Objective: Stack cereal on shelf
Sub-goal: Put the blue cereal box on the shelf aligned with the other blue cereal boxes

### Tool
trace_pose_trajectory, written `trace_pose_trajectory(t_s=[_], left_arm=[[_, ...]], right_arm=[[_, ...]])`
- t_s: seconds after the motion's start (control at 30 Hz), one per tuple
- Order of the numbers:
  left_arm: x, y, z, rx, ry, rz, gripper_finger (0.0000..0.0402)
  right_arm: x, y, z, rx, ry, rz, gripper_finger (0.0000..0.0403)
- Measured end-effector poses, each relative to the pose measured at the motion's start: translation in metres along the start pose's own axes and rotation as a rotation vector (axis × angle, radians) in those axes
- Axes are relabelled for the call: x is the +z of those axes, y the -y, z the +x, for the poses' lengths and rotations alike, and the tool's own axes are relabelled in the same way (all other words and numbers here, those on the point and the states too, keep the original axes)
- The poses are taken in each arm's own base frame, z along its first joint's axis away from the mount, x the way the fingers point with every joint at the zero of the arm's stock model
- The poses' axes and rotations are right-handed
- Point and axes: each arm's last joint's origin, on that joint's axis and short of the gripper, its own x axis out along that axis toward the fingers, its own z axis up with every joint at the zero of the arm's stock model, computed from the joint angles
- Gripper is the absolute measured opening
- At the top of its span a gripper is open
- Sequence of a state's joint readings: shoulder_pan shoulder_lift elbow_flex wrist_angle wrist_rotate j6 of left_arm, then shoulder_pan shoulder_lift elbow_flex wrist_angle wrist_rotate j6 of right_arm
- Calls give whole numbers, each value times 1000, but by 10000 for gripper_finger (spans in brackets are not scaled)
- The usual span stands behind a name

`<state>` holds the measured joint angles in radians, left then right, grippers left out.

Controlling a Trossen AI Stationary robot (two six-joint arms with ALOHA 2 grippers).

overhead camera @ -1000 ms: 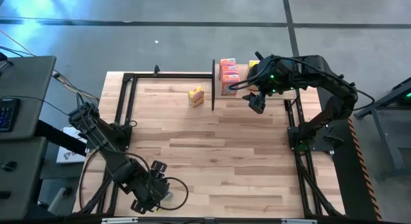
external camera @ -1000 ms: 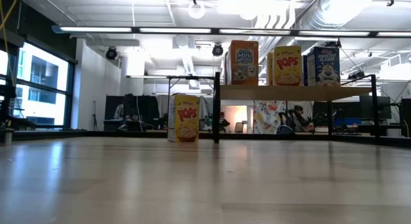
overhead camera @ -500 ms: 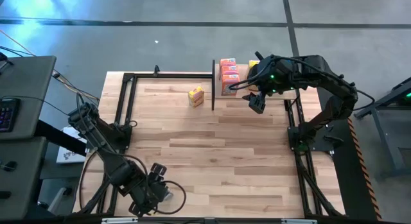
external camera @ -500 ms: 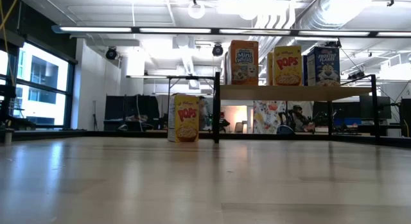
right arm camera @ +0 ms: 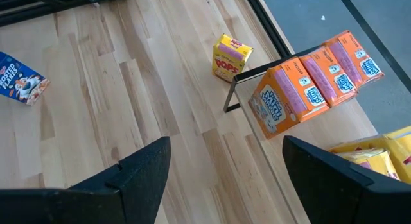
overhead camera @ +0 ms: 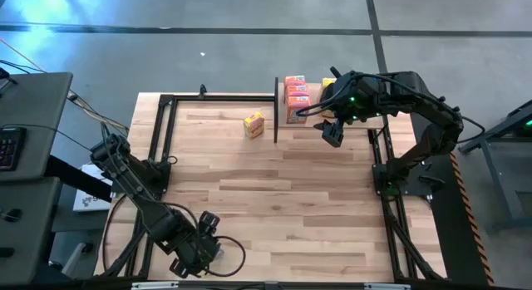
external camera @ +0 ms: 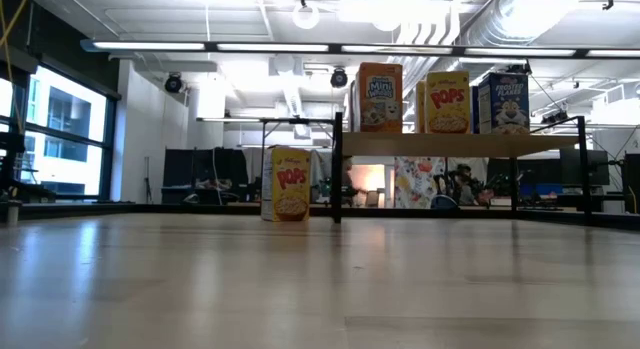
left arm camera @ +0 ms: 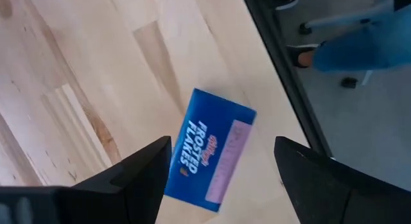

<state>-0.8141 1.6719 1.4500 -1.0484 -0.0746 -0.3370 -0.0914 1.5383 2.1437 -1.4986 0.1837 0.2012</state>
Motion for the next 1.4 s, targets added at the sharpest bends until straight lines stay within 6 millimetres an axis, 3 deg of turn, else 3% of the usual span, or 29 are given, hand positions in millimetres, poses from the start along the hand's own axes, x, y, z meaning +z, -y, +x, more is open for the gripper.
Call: trace_pose_trajectory(t_s=[0.77,1.1,1.4], left_arm=[[1,-2,42,65,-146,26,269],[1,-9,46,77,-185,-14,268],[2,-12,47,38,-194,-32,208]], right_arm=[[0,0,0,0,0,0,293],[0,0,0,0,0,0,293],[0,0,0,0,0,0,293]])
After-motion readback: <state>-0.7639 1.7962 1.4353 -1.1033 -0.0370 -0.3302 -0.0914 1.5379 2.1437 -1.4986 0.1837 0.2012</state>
